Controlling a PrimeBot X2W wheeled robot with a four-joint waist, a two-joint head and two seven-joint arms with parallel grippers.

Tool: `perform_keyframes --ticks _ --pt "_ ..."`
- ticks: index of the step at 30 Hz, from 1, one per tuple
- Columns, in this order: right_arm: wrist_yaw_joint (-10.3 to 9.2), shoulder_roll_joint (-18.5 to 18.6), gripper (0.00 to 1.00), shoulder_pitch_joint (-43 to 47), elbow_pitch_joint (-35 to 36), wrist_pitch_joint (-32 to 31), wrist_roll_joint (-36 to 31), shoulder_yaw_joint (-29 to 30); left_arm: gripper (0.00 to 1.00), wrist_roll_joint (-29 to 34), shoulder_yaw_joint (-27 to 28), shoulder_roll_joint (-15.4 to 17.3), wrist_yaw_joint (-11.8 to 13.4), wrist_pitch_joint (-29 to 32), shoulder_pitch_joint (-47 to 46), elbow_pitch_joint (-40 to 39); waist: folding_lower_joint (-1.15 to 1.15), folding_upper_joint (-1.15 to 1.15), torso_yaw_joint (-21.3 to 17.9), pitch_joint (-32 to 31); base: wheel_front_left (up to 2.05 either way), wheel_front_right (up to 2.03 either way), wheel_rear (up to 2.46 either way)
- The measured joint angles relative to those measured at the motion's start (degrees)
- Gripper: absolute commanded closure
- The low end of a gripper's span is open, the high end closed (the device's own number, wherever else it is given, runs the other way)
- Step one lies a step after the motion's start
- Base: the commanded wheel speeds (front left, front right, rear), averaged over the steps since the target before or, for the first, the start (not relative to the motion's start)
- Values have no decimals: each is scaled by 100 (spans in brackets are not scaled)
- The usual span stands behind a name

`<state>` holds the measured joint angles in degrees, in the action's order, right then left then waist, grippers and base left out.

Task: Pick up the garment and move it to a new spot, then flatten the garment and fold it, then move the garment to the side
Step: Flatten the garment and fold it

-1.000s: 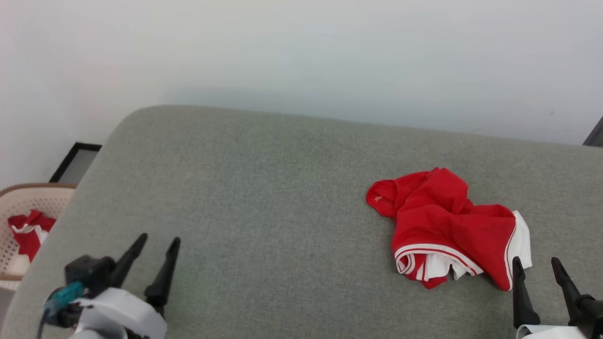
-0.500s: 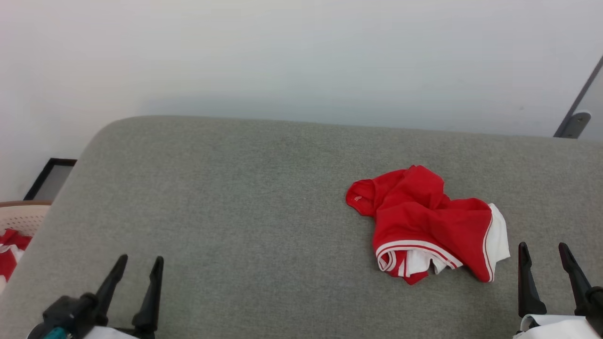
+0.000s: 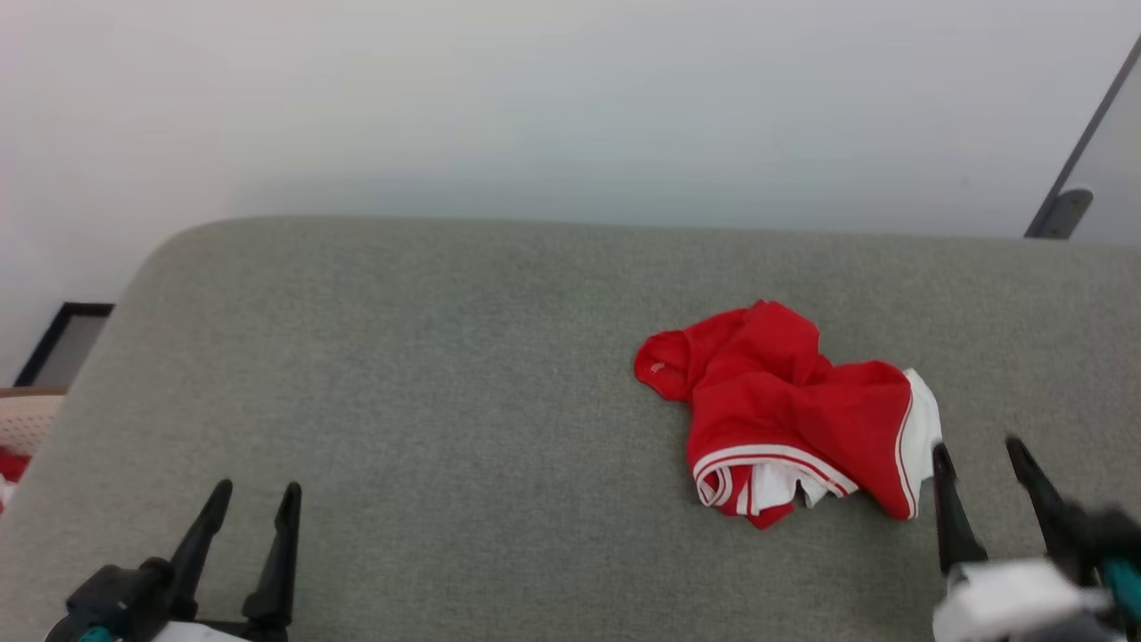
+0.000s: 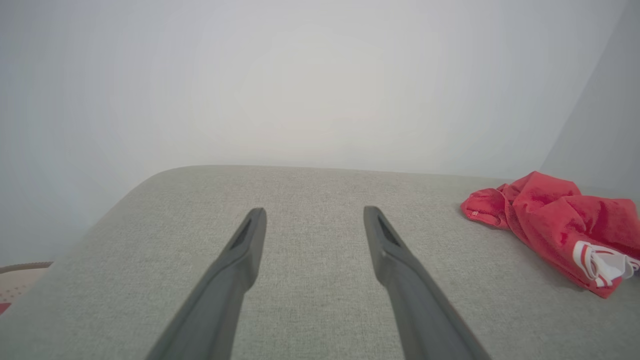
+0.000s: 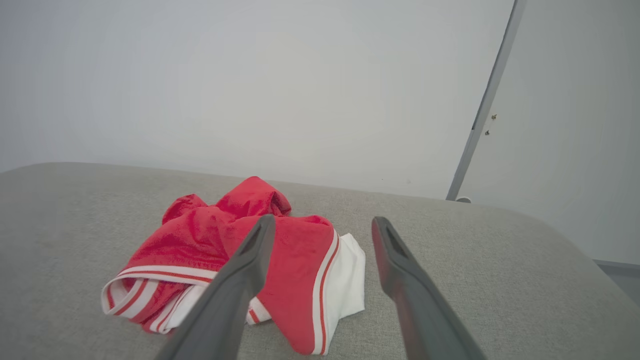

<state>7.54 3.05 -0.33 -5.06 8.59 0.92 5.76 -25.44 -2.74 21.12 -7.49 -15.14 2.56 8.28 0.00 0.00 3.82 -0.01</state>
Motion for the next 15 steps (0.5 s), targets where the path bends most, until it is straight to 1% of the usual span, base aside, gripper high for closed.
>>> perform_keyframes --ticks 1,3,6,7,8,9,10,11,12,13,15 --pt "0 12 0 -171 -47 -190 -40 -27 0 -19 5 10 0 0 15 -8 0 0 -23 40 0 0 0" --pt "0 192 0 -503 -164 -648 -194 -121 0 -67 23 14 0 0 1 -53 0 0 -57 137 0 0 0" --pt "0 516 0 -981 -369 -1656 -155 -296 0 -203 9 41 0 0 -47 -122 0 0 -81 323 0 0 0" --pt "-1 566 0 -1154 -414 -2049 -65 -322 0 -240 -23 74 0 0 -68 -132 0 0 -83 393 0 0 0" --pt "-1 566 0 -1154 -414 -2049 -65 -322 0 -240 -23 74 0 0 -68 -132 0 0 -83 393 0 0 0" --pt "0 839 0 -1443 -487 -2929 146 -500 0 -313 -108 149 0 0 -153 -137 0 0 -80 547 0 0 0" --pt "0 947 0 -1547 -493 -3308 309 -476 0 -354 -160 186 0 0 -200 -137 0 0 -73 625 0 0 0" --pt "0 947 0 -1547 -493 -3308 309 -476 0 -354 -160 186 0 0 -200 -137 0 0 -73 625 0 0 0" --pt "-1 1189 0 -1720 -490 -4185 598 -445 0 -411 -237 257 0 0 -298 -130 0 0 -51 785 0 0 0" --pt "-1 1189 0 -1720 -490 -4185 598 -445 0 -411 -237 257 0 0 -298 -130 0 0 -51 785 0 0 0" --pt "0 1385 0 -1828 -397 -4952 814 -408 0 -535 -264 309 0 0 -378 -132 0 0 -20 946 0 0 0"
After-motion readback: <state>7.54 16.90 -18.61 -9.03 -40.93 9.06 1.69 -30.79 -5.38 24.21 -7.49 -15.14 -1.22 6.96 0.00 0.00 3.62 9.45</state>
